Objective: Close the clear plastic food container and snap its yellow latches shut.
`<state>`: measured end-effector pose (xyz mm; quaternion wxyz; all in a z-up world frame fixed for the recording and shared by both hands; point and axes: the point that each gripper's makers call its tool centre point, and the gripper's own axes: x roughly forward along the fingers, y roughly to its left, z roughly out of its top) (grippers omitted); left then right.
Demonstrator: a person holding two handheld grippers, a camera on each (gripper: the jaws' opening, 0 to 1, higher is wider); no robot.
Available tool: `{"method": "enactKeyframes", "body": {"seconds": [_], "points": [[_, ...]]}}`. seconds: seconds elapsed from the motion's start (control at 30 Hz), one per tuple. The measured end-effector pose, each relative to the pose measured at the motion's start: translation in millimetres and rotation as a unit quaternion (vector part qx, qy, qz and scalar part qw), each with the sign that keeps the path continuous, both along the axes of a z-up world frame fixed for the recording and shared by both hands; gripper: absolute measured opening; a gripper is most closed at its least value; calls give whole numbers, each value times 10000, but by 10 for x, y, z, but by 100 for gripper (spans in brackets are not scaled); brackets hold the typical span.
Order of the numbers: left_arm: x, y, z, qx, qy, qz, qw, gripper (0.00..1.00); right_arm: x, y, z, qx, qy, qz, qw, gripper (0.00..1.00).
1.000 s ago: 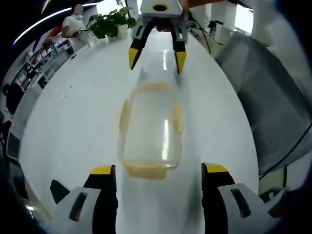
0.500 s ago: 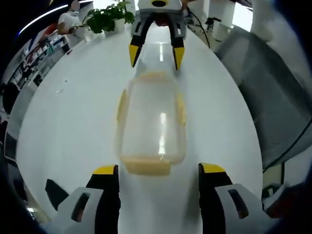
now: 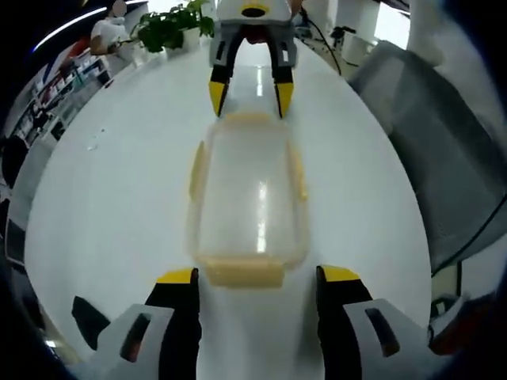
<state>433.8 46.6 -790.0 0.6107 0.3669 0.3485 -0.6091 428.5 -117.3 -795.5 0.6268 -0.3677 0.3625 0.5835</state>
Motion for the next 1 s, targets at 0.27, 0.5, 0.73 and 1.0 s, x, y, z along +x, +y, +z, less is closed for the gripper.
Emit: {"method": "enactKeyframes", "body": {"seconds": [0.27, 0.5, 0.73, 1.0], "points": [[8, 38, -48, 111, 51, -85, 9999, 53, 12, 27, -50, -132, 16, 142, 9998, 45], [12, 61, -98, 247, 24, -188, 9995, 50, 37, 9, -84, -256, 24, 237, 9994, 42], [41, 36, -108, 230, 48, -115, 9997, 46, 3, 2, -87, -253, 148, 227, 9993, 38], [43, 4, -112, 303, 47, -73, 9995, 41, -29, 14, -82, -267, 220, 261, 9991, 38]]}}
